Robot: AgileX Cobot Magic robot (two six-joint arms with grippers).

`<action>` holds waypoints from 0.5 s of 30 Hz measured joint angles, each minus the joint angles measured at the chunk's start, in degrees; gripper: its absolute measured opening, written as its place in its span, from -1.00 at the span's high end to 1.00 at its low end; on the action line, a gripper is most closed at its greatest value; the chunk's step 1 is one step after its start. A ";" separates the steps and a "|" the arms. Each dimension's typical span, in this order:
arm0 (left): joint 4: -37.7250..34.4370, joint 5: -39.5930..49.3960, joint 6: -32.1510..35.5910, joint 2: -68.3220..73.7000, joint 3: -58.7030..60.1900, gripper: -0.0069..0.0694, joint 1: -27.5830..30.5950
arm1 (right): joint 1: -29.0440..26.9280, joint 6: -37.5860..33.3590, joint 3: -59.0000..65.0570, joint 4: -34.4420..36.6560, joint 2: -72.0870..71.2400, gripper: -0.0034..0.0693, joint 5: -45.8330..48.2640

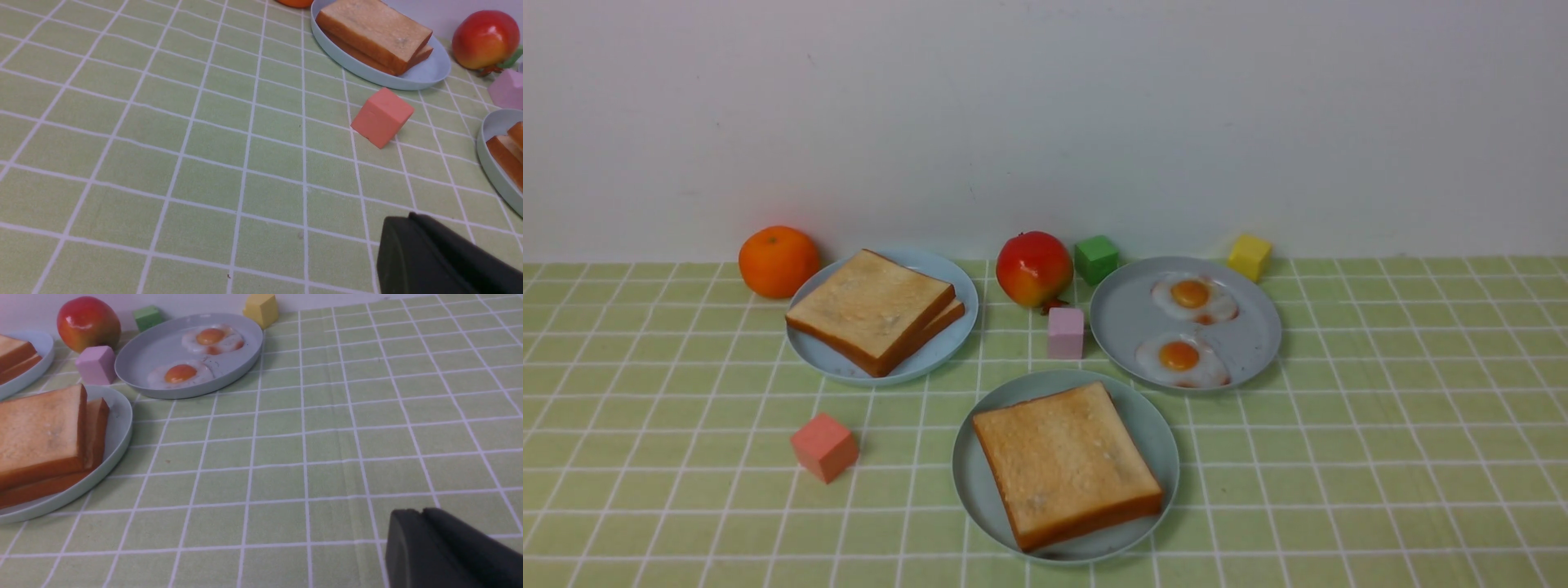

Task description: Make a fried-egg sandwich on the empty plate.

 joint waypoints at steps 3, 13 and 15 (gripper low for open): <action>0.00 0.00 -0.11 0.00 0.00 0.85 0.00 | 0.00 0.00 0.00 -0.05 0.00 0.76 0.07; 0.00 0.00 -0.12 0.00 0.00 0.85 0.00 | 0.00 0.00 0.00 -0.12 0.00 0.74 0.07; 0.00 0.00 -0.12 0.00 0.00 0.85 0.00 | 0.00 0.00 0.00 -0.12 0.00 0.73 0.07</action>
